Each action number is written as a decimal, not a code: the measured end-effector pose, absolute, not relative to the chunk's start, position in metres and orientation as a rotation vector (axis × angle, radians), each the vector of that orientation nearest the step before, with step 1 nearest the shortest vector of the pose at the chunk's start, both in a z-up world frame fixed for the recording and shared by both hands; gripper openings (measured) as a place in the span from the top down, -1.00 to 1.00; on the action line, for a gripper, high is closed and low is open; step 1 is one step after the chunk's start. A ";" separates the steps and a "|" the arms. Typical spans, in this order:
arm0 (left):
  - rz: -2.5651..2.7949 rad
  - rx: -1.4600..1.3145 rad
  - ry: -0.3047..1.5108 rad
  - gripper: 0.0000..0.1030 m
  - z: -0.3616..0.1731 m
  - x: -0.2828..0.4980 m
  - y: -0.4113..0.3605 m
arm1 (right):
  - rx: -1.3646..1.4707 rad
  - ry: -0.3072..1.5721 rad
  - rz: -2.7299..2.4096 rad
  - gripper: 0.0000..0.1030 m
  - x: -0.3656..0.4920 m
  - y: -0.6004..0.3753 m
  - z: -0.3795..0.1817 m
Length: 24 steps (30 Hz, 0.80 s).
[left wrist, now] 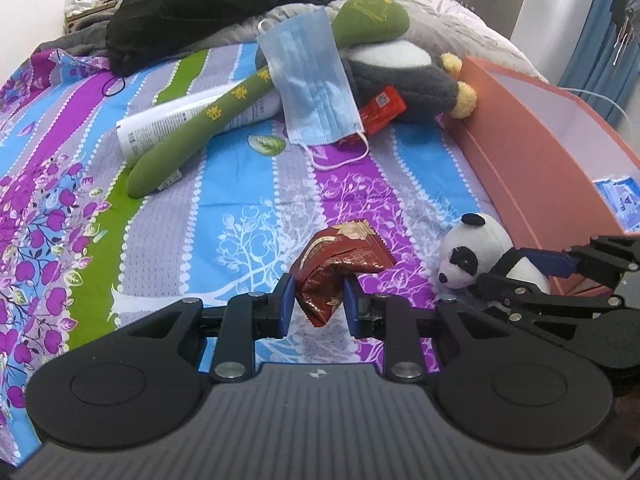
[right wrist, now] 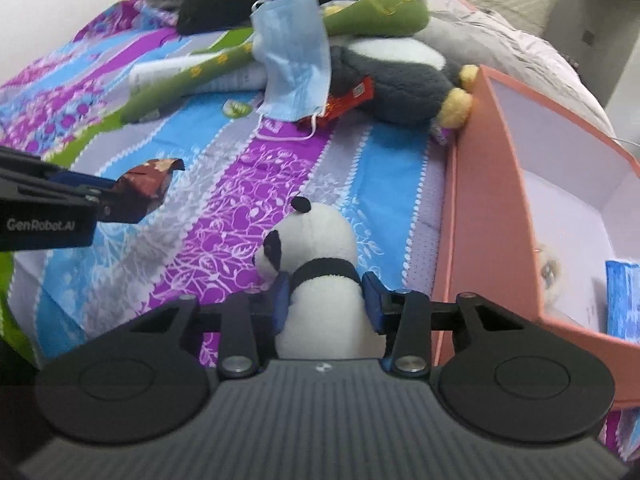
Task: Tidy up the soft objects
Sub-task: 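Lift and carry the wrapper and panda plush over the orange box with both tools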
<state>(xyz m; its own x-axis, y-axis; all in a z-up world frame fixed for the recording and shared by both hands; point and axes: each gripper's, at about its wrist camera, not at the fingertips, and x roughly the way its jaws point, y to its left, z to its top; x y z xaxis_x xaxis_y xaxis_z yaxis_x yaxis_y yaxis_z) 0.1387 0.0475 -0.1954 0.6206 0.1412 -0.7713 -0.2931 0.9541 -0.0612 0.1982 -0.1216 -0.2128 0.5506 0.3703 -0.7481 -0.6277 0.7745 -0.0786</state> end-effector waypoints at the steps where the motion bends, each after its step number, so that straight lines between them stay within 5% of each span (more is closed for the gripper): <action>1: 0.249 -0.192 0.861 0.41 -0.192 0.138 0.047 | -0.343 0.779 0.596 0.18 0.196 -0.123 -0.208; 24: 0.122 -0.278 0.739 0.41 -0.083 0.106 0.015 | -0.052 0.569 0.478 0.18 0.144 -0.180 -0.089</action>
